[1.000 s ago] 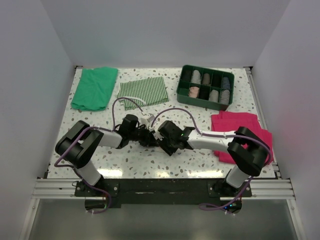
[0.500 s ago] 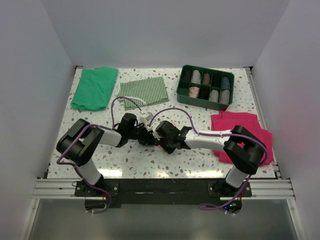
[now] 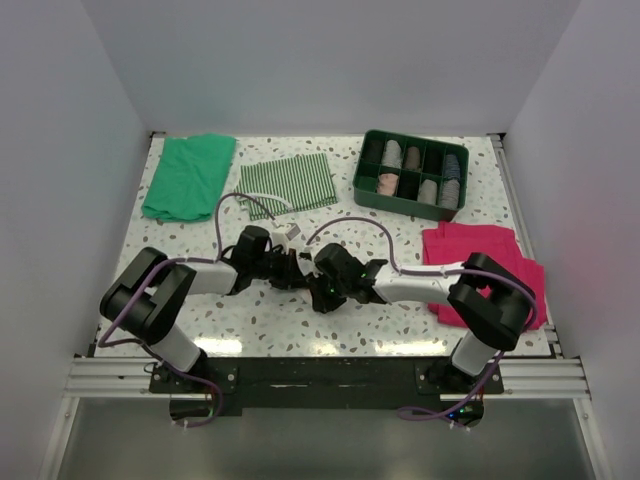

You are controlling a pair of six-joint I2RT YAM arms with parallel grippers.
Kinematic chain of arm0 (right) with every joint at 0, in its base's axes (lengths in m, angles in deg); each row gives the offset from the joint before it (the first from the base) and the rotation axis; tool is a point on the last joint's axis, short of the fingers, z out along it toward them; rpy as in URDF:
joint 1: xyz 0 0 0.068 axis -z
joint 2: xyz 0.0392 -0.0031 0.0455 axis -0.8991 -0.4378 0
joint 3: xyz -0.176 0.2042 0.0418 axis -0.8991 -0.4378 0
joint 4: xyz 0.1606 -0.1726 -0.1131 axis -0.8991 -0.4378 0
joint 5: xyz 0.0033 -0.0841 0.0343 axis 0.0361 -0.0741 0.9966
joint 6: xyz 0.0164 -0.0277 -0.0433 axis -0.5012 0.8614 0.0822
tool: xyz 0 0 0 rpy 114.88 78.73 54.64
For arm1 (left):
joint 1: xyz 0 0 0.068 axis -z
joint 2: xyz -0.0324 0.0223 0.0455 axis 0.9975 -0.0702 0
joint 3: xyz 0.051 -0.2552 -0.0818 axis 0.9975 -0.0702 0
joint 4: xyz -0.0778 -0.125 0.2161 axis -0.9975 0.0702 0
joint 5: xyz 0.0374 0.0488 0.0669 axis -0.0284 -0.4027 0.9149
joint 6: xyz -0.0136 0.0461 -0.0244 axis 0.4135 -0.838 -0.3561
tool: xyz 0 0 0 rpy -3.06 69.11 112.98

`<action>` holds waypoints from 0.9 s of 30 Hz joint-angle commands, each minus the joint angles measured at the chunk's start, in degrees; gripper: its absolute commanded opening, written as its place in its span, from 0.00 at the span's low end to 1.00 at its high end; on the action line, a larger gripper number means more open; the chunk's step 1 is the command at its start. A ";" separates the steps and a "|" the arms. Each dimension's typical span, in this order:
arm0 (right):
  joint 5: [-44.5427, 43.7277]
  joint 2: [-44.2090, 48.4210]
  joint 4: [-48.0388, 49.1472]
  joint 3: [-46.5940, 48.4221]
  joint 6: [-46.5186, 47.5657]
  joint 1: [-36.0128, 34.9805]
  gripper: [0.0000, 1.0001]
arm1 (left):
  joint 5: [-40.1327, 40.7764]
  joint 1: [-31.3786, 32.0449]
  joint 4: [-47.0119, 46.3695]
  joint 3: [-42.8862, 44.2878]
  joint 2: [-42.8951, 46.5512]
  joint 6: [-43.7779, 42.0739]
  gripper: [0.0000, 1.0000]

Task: Roll the underwear
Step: Roll the underwear to the center of the board.

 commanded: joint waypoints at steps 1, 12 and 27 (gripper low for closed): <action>2.79 1.96 4.68 -2.25 -7.01 -0.51 0.41 | 4.13 -1.16 1.24 -1.34 -0.76 -1.59 0.04; -6.69 14.53 -6.47 0.11 1.77 -0.77 0.54 | 1.40 -1.16 -0.44 -0.64 -2.52 -2.21 0.05; -12.06 4.00 -9.91 10.66 11.18 -5.95 0.46 | -0.45 -0.81 -0.26 -0.46 -2.00 -1.59 0.05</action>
